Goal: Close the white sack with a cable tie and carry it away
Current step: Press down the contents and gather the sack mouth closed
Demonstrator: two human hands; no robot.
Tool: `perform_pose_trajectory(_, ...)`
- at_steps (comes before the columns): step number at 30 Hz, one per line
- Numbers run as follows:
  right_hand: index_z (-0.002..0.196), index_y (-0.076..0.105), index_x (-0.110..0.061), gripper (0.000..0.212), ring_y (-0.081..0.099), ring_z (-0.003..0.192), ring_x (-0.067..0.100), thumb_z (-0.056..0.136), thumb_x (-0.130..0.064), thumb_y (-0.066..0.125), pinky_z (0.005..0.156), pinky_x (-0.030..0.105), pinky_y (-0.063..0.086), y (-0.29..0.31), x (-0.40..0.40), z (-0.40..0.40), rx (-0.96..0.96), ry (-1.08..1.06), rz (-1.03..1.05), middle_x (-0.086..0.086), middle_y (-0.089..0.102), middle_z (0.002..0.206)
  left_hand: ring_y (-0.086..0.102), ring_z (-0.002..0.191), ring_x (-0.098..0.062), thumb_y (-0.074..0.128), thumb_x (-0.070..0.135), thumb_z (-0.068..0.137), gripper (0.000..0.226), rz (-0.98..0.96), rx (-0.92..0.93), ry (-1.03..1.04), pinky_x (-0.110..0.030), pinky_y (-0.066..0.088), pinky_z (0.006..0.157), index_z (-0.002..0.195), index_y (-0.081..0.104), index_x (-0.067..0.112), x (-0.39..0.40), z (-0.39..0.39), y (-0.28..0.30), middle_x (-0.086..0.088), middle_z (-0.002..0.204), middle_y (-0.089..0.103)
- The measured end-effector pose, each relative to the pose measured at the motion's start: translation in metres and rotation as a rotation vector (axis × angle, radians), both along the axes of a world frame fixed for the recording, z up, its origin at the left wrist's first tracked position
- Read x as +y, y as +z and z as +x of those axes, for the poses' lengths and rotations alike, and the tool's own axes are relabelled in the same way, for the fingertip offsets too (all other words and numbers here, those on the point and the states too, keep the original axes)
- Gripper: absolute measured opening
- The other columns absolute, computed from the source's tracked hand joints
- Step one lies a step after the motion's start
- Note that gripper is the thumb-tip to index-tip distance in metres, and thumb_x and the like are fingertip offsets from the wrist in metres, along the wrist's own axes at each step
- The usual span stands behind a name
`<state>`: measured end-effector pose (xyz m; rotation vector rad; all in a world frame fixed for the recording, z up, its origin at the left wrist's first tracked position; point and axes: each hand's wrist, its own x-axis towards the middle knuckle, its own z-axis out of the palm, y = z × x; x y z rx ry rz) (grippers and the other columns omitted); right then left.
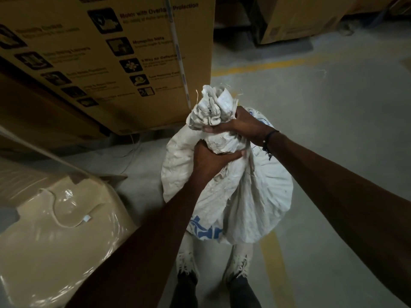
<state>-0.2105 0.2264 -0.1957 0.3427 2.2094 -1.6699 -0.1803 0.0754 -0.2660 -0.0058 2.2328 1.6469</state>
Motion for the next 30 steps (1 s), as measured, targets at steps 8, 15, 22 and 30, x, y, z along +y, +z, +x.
perform_pose_trajectory(8,0.147,0.056,-0.021,0.098,0.063,0.14,0.018,0.061,-0.042,0.098,0.122,0.044,0.048,-0.039,0.057,0.059,-0.037,-0.012,-0.107,-0.001,0.068,0.146,0.077,0.1,-0.008,0.101,0.044,0.048,0.062,0.049,-0.051,0.09,-0.039,0.064,0.091,0.101,0.077,0.025,0.006,-0.011,-0.005,0.009,0.103,0.081)
perform_pose_trajectory(15,0.131,0.069,-0.024,0.094,0.066,0.127,-0.004,0.048,-0.037,0.111,0.119,0.027,0.048,-0.074,-0.012,0.095,0.128,-0.111,0.062,-0.014,0.074,0.131,0.077,0.097,-0.013,0.099,0.041,0.055,0.062,-0.02,-0.252,0.011,-0.039,0.063,0.094,0.107,0.076,0.017,0.017,-0.017,-0.006,0.003,0.101,0.081)
perform_pose_trajectory(22,0.089,0.076,-0.026,0.042,0.078,0.09,0.008,0.06,-0.021,0.107,0.097,0.039,0.064,-0.085,-0.037,0.077,0.082,-0.475,0.002,-0.011,0.081,0.091,0.065,0.084,-0.019,0.083,0.055,0.062,0.038,-0.155,-0.539,-0.425,-0.031,0.047,0.071,0.085,0.076,0.025,0.007,-0.046,0.037,0.002,0.092,0.073)
perform_pose_trajectory(30,0.113,0.081,-0.014,0.09,0.078,0.088,0.015,0.031,-0.043,0.104,0.084,0.041,0.066,-0.11,-0.028,0.066,-0.158,-0.702,-0.112,-0.006,0.084,0.101,0.048,0.133,-0.013,0.088,0.031,0.059,0.107,0.04,-0.245,-0.216,-0.022,0.045,0.1,0.154,0.042,0.016,-0.047,-0.013,0.007,-0.006,0.155,0.048)
